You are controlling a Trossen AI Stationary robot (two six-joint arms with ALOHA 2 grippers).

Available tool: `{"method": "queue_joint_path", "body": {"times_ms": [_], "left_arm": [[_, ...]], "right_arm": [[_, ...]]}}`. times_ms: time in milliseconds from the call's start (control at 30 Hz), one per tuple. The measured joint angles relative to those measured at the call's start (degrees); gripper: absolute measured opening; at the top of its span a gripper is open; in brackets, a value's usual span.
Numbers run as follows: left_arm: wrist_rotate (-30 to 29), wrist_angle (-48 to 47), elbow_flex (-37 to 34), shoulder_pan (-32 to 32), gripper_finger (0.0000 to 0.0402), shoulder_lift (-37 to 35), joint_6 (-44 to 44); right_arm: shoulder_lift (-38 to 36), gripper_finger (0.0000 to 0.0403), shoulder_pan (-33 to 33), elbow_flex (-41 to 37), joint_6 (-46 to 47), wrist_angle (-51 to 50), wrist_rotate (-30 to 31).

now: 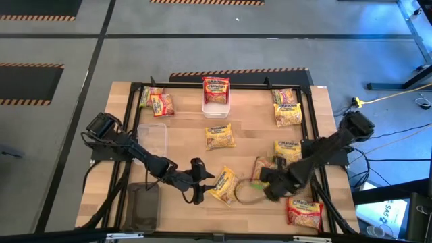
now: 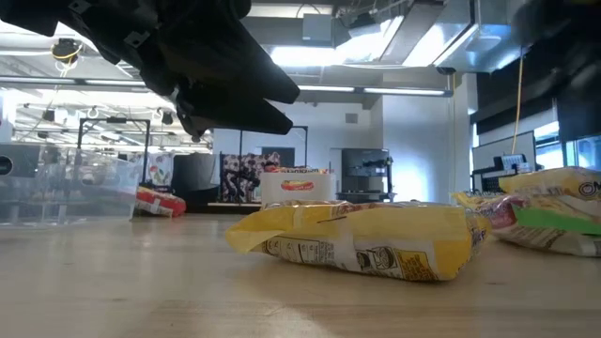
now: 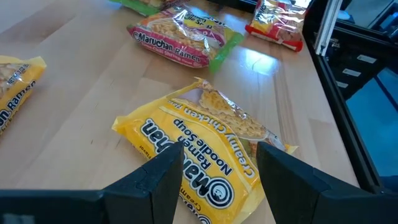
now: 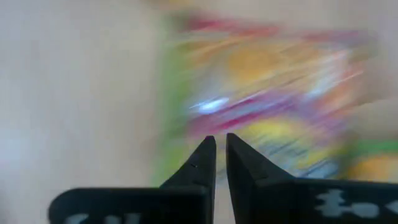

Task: Sort Maruchan noodles
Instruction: Put the red noodle pack into the white bin

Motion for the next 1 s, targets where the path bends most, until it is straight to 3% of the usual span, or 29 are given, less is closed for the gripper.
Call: {"method": "queue_joint_path", "body": {"times_ms": [133, 267, 400, 1000], "left_arm": [[0.01, 0.00, 0.00, -0.01, 0.0196, 0.00, -0.59], [0.02, 0.00, 0.00, -0.02, 0.0196, 0.00, -0.63], [0.02, -0.02, 0.00, -0.02, 0.0196, 0.00, -0.61], [0.68, -0.07, 0.00, -0.76, 0.0196, 0.00, -1.40]], "right_arm": [[-2.13, 0.0017, 8.66, 2.75, 11.08, -0.84, -12.60], [-1.56, 0.0017, 17.69, 2.17, 20.66, -2.47, -16.05], [0.60, 0.0017, 21.60, -0.26, 23.33, -1.95, -16.32], [9.42, 0.0017, 19.45, -1.27, 15.45, 10.08, -14.69]]}}
